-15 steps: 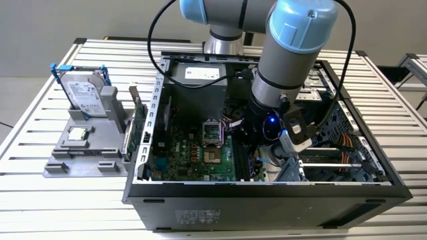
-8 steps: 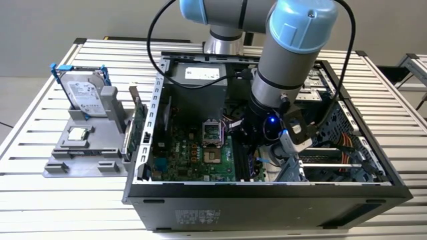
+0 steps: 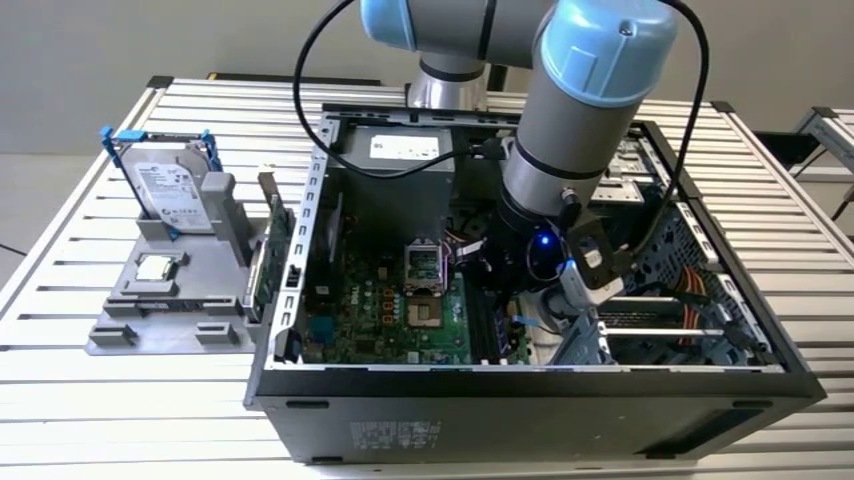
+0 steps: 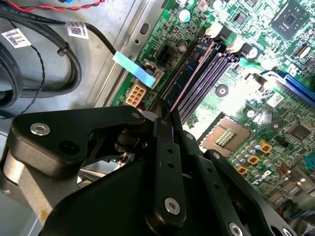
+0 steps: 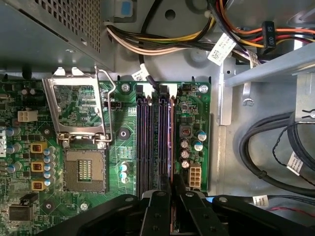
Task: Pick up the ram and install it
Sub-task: 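Press down the ram until it locks into place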
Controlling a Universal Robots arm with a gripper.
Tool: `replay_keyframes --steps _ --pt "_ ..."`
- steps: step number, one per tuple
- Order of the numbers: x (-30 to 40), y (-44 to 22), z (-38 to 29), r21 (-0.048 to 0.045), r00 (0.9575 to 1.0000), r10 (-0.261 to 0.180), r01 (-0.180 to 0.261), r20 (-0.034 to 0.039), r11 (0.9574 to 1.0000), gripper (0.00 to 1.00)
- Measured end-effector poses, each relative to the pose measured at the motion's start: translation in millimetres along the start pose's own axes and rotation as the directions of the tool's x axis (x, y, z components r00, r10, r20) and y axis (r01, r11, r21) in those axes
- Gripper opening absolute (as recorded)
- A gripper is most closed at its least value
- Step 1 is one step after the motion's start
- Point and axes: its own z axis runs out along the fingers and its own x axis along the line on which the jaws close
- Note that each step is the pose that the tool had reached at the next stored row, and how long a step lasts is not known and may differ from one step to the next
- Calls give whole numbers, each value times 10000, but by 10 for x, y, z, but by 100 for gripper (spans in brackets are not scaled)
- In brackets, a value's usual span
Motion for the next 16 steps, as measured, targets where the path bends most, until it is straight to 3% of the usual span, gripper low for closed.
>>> replay_keyframes --steps 16 --pt "-1 1 1 -3 10000 14 -14 -1 10000 0"
